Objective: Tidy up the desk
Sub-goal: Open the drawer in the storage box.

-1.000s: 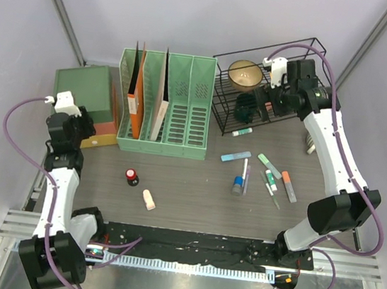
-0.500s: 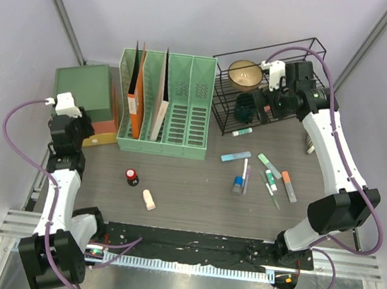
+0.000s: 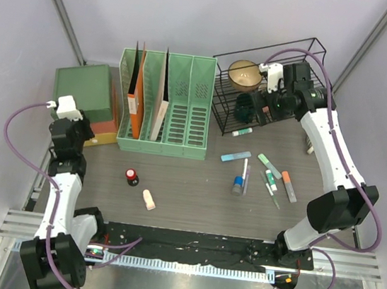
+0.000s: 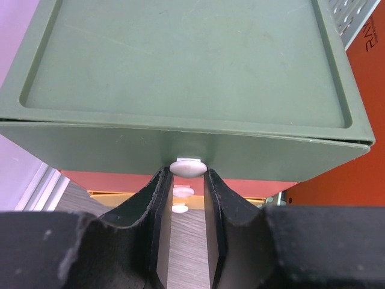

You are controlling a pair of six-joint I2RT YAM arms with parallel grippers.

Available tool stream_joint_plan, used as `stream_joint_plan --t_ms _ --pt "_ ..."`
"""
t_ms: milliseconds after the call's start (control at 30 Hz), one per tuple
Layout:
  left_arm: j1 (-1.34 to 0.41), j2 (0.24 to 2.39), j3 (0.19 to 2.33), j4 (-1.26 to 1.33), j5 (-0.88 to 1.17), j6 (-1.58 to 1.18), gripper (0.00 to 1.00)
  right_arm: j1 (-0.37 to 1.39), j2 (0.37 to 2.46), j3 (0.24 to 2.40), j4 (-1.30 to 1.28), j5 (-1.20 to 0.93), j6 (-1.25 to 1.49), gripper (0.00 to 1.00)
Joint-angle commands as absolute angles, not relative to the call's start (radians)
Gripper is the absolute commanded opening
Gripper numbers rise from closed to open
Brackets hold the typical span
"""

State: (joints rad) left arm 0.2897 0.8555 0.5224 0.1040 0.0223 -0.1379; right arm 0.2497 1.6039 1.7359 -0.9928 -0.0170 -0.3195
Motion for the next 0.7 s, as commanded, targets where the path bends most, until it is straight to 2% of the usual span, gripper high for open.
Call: stream_joint_plan --t_ms 0,133,667 --pt "0.287 0.810 0.520 0.150 0.006 -0.123 0.17 0.255 1.609 1.738 -0.986 -0.029 -0.327 1.00" --pt "0.288 0.789 0.522 0.124 0.017 -0.123 0.11 0.255 1.615 1.736 -0.991 -0.034 -0.327 1.00" --pt "0.288 0.689 0.453 0.020 0.075 -0.011 0.08 0.255 1.621 1.744 -0.999 -0.034 -0.331 1.00"
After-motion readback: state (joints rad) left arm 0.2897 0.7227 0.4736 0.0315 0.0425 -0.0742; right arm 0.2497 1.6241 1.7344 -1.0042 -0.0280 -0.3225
